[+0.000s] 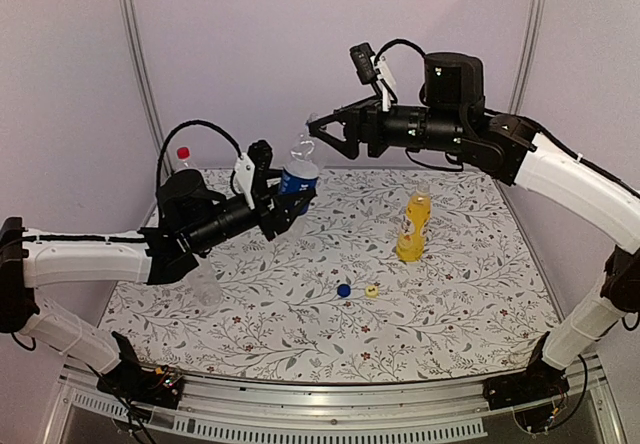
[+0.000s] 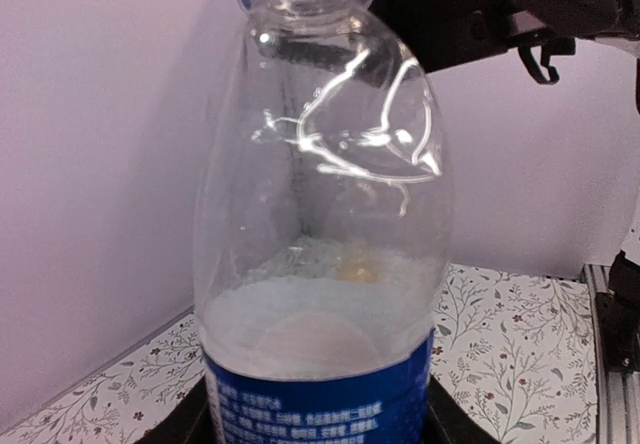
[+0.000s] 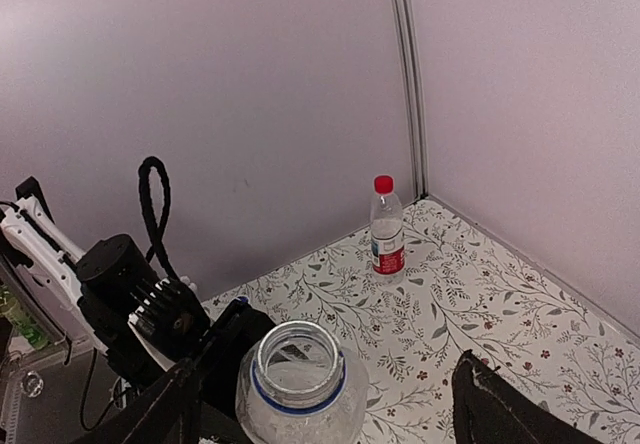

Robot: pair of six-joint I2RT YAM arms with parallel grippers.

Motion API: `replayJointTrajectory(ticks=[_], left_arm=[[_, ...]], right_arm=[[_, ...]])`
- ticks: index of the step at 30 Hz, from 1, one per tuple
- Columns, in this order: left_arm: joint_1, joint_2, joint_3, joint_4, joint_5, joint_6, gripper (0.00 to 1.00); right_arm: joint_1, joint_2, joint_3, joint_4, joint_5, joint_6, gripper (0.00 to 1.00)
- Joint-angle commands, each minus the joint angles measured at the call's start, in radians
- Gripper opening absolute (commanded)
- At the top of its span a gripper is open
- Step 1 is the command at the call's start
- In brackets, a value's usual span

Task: Unscrew the bottle caps
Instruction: Pass from the left arm to the right

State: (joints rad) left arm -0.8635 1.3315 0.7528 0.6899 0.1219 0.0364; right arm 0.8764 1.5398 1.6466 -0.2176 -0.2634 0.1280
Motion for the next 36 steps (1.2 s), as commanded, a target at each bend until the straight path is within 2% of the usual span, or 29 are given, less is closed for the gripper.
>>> replayJointTrajectory(ticks=[1, 10, 20, 22, 24, 26, 28, 31, 32, 36], left_arm=[[-0.019, 0.012, 0.022, 0.005, -0.004, 0.035, 0.5], [-0.026, 0.024, 0.023, 0.0, -0.01, 0.045, 0.5], [-0.031, 0.025, 0.024, -0.004, -0.016, 0.05, 0.51], [-0.029, 0.023, 0.023, -0.004, -0.019, 0.051, 0.51], [-0.03, 0.021, 0.023, -0.004, -0.024, 0.049, 0.51], [-0.029, 0.021, 0.022, -0.003, -0.036, 0.047, 0.57], [-0.031, 0.02, 0.022, -0.003, -0.054, 0.05, 0.69], [-0.03, 0.016, 0.018, -0.003, -0.096, 0.051, 0.95], [-0.03, 0.012, 0.016, -0.002, -0.109, 0.051, 0.99], [-0.03, 0.001, 0.013, -0.002, -0.119, 0.052, 1.0]], right_arm=[[-0.002, 0.035, 0.039, -0.025, -0.072, 0.03, 0.78], [-0.002, 0.061, 0.041, -0.007, -0.118, 0.037, 0.5], [-0.002, 0.061, 0.023, 0.002, -0.115, 0.039, 0.25], [-0.003, 0.058, 0.016, 0.005, -0.106, 0.038, 0.18], [-0.005, 0.049, 0.007, 0.01, -0.09, 0.038, 0.07], [-0.011, 0.037, 0.001, 0.009, -0.064, 0.033, 0.0], [-0.028, 0.026, -0.004, 0.002, -0.026, 0.027, 0.0], [-0.063, 0.008, -0.02, -0.009, 0.045, 0.012, 0.0], [-0.074, 0.004, -0.027, -0.014, 0.067, 0.006, 0.0], [-0.105, 0.014, -0.056, -0.024, 0.153, -0.028, 0.0]])
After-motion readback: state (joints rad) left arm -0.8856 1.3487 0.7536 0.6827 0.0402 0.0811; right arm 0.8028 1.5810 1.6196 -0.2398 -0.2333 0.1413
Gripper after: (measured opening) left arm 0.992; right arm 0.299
